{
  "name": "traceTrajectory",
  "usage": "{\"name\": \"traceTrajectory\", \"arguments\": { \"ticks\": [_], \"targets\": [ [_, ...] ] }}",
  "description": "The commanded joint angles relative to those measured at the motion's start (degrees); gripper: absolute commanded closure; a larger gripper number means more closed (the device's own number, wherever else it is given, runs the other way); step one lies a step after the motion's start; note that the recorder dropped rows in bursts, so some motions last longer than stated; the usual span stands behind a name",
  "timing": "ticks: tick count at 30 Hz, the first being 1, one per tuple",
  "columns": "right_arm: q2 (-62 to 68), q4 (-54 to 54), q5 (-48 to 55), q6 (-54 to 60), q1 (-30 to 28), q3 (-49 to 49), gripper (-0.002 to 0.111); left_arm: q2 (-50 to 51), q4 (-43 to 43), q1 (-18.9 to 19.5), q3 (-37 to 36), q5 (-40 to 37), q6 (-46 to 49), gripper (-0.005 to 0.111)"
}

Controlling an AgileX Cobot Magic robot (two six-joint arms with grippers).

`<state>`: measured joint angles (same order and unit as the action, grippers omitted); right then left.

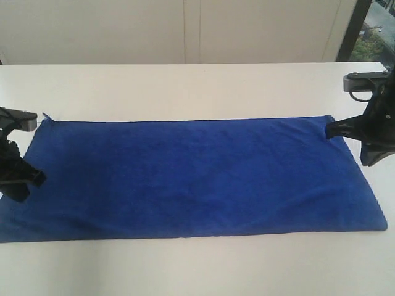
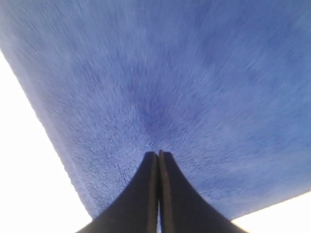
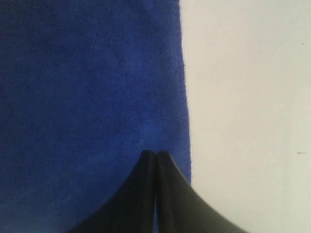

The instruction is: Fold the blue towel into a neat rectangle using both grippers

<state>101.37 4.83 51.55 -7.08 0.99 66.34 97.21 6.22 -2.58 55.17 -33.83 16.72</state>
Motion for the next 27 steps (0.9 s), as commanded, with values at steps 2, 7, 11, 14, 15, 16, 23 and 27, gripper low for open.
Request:
{"name": "traceTrajectory", "arguments": {
  "ticks": [2,7,11,14,15,16,23,27],
  "targets": [
    [-3.21,-5.89,-1.35,4.46,-0.32,-6.64,0.108,-6.18,3.39,-0.09,0.26,-0.78,-0.10,0.107],
    [-3.50,-6.13,-5.71,4.46,-0.32,-13.62,0.108,-10.52,6.42,-0.09,0.26,-0.23,-0.10,0.107],
    [-3.50,-6.13,-7.44,4.32,-0.32,-15.98,0.108,-11.56,6.60,-0.09,0.26,-0.09,-0.10,0.107],
    [-3.11,-5.90,-7.43,4.32,-0.32,-17.48,0.108,-11.58,6.60,-0.09,0.26,-0.25,-0.10,0.107],
    [-2.68,-5.68,-7.31,4.32,-0.32,-17.80,0.108,-11.58,6.60,-0.09,0.26,-0.28,-0.10,0.107],
    [-2.23,-5.46,-6.93,4.32,-0.32,-18.00,0.108,-11.58,6.60,-0.09,0.26,-0.28,-0.10,0.107],
    [-0.68,-4.83,-4.47,4.32,-0.32,-18.21,0.108,-11.58,6.60,-0.09,0.26,-0.28,-0.10,0.107],
    [-0.68,-3.54,-2.12,4.32,-0.32,-18.21,0.108,-11.58,6.60,-0.09,0.26,-0.28,-0.10,0.107]
  ]
}}
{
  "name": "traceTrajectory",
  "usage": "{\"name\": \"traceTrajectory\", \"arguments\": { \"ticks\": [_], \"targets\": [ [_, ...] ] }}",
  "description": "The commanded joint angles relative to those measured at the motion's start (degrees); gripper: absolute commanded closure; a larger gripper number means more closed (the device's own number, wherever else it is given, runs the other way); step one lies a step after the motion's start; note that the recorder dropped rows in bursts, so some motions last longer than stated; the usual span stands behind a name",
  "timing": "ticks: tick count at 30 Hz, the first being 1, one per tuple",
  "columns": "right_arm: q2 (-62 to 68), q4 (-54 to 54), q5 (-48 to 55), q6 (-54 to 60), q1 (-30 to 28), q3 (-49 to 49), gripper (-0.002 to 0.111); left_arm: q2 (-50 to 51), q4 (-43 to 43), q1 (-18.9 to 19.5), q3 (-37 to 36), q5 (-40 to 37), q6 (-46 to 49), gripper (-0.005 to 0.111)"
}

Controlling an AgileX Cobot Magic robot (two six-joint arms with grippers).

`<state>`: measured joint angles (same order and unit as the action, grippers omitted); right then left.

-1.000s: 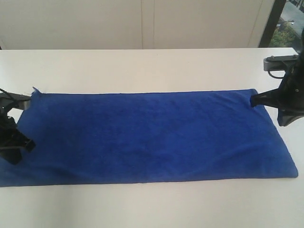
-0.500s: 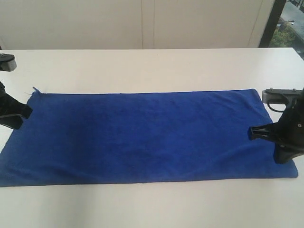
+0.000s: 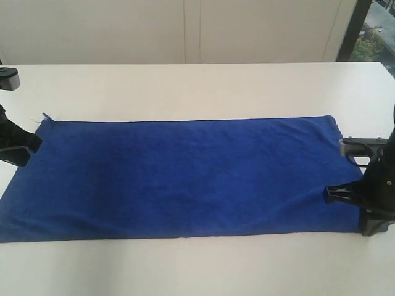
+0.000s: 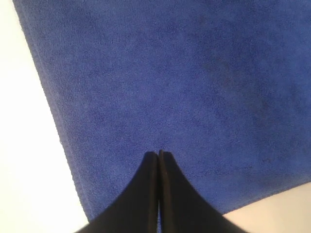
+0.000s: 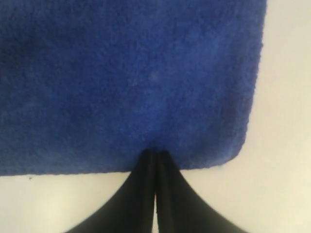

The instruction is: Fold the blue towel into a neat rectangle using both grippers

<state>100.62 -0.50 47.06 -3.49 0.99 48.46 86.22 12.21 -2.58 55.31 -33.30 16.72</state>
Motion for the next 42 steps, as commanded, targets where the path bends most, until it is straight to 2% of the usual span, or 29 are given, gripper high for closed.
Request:
{"name": "traceTrajectory", "arguments": {
  "ticks": [1,11,21,26,30,32,34,36,40,42],
  "targets": [
    [0.07,2.07,2.52,0.74,-0.32,-0.33,0.108,-0.59,0.61,-0.09,0.12,-0.80,-0.10,0.107],
    [-0.53,2.20,3.21,0.74,-0.32,0.95,0.108,-0.59,0.61,-0.09,0.12,-0.90,-0.10,0.107],
    [-9.13,-1.17,-3.73,0.84,-0.32,1.44,0.108,-0.59,4.99,-0.09,0.12,-2.14,-0.49,0.107],
    [-12.79,-5.55,-4.93,6.57,-0.44,1.44,0.108,-4.95,5.40,-0.09,0.12,-7.92,-2.01,0.107],
    [-12.96,-10.65,-6.03,11.17,-0.44,1.44,0.108,-13.69,4.97,0.14,0.12,-11.72,-2.94,0.107],
    [-13.21,-10.65,-6.42,11.17,-0.44,1.44,0.108,-18.74,2.59,0.27,0.78,-15.25,-4.57,0.107],
    [-13.70,-10.65,-6.51,11.17,-0.44,1.44,0.108,-21.56,-2.86,0.27,3.98,-21.85,-7.45,0.107],
    [-14.18,-11.23,-7.32,11.17,-0.44,1.44,0.108,-22.64,-7.49,0.27,7.11,-24.85,-10.88,0.107],
    [-14.18,-13.01,-8.34,11.17,-0.44,1.12,0.108,-22.19,-8.64,0.42,9.45,-24.45,-9.96,0.107],
    [-14.18,-13.01,-8.34,11.17,-0.44,0.65,0.108,-21.25,-8.64,1.77,10.11,-24.54,-9.02,0.107]
  ]
}}
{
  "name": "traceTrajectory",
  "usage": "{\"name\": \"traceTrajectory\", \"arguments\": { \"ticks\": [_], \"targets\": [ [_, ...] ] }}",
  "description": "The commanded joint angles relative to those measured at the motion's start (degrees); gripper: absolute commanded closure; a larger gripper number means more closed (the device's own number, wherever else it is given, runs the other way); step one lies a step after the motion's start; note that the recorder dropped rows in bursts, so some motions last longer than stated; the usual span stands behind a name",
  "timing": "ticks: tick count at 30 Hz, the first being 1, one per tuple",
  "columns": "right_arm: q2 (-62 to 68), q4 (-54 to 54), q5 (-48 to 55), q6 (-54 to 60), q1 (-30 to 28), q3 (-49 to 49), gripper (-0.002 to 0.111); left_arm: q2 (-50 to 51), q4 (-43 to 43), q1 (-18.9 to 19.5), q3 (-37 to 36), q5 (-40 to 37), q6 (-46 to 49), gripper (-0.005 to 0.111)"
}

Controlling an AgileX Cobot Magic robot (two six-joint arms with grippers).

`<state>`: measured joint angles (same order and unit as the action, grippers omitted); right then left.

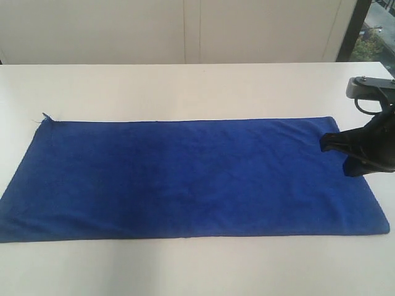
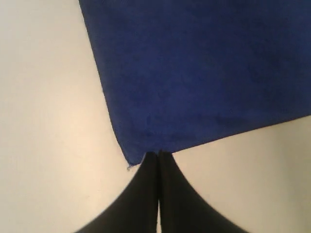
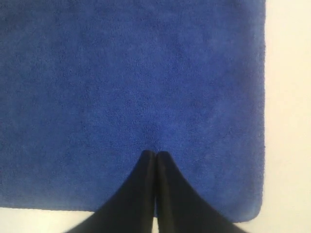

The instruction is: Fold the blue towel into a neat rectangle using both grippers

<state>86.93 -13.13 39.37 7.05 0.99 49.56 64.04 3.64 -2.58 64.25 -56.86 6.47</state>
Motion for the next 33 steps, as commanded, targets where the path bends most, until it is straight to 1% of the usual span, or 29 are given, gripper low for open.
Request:
{"name": "traceTrajectory", "arguments": {
  "ticks": [1,5,7,9,11,13,17,21,28,33],
  "targets": [
    [-0.49,-0.38,-0.64,0.63,-0.44,-0.69,0.108,1.63,0.42,2.85,1.68,-0.99,1.23,0.107],
    [-0.49,-0.38,-0.38,0.63,-0.44,-1.05,0.108,4.29,4.58,8.12,3.89,-0.99,1.58,0.107],
    [-0.49,-0.38,-0.25,0.63,-0.44,-1.05,0.108,5.31,9.77,10.59,4.53,-1.93,4.97,0.107],
    [-0.49,-0.38,-0.25,0.63,-0.44,-1.05,0.108,6.00,16.22,12.06,4.53,-4.37,9.91,0.107],
    [-0.49,-0.38,-0.25,0.63,-0.44,-1.05,0.108,6.40,22.95,12.61,4.53,-7.73,14.85,0.107],
    [-0.49,-0.38,-0.25,0.63,-0.44,-1.05,0.108,6.27,25.67,12.61,4.53,-8.26,16.44,0.107],
    [-0.49,-0.26,-0.63,0.63,-0.44,-1.05,0.108,4.12,24.07,12.61,4.53,-7.76,15.96,0.107],
    [-0.64,0.01,-0.63,0.63,-0.44,-1.05,0.108,-1.31,21.16,12.61,4.53,-6.53,13.64,0.107],
    [-0.53,-0.11,-6.47,0.72,-2.56,-0.68,0.108,-13.98,11.15,12.61,4.53,-5.69,7.14,0.107],
    [1.34,-0.26,-6.69,2.31,-4.45,2.65,0.108,-19.96,10.42,12.61,4.53,-6.76,6.49,0.107]
  ]
}}
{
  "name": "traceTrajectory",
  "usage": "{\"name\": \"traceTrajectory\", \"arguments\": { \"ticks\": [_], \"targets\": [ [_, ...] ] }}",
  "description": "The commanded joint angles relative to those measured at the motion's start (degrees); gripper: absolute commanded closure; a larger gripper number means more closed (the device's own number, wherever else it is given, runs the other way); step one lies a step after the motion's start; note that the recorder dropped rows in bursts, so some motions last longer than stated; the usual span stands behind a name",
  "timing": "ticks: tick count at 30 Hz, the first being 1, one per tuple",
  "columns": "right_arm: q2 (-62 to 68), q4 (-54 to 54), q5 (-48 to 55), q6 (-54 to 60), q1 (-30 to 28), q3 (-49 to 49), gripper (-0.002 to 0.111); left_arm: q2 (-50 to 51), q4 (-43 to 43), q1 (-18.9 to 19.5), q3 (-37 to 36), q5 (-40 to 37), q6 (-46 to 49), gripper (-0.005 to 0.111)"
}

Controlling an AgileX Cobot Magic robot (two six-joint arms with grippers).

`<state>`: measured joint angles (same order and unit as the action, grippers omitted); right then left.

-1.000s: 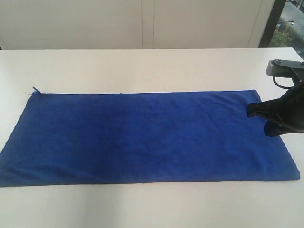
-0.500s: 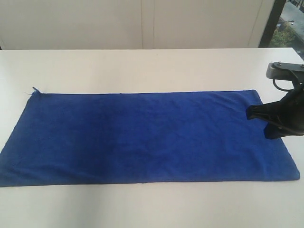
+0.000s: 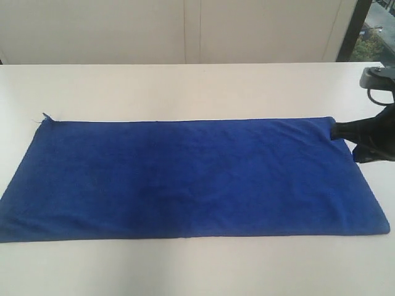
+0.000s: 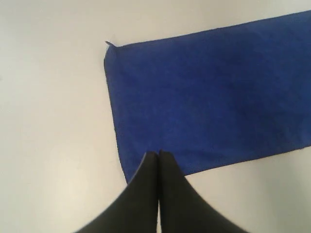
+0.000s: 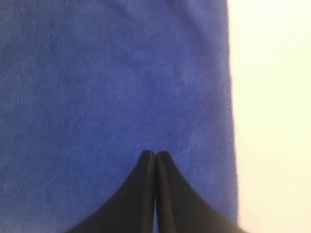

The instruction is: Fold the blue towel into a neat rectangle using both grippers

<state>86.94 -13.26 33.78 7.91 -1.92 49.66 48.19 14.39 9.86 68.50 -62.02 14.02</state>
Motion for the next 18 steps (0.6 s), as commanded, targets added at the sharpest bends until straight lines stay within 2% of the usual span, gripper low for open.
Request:
{"name": "traceTrajectory", "arguments": {
  "ticks": [1,12,16,18],
  "targets": [
    [2.09,-0.03,-0.72,1.57,-1.65,3.69,0.108,-4.91,-0.33,0.16,0.28,-1.88,-1.06,0.107],
    [14.11,2.19,1.89,3.00,-3.38,12.11,0.108,-6.41,-0.55,0.16,0.28,-1.88,-1.06,0.107],
    [17.03,4.13,0.62,3.00,-3.38,12.36,0.094,-6.41,-0.55,0.16,0.28,-1.88,-1.06,0.107],
    [18.43,5.27,-0.01,3.88,-3.38,12.36,0.082,-6.41,-0.55,0.16,0.28,-1.88,-1.06,0.107]
  ]
}}
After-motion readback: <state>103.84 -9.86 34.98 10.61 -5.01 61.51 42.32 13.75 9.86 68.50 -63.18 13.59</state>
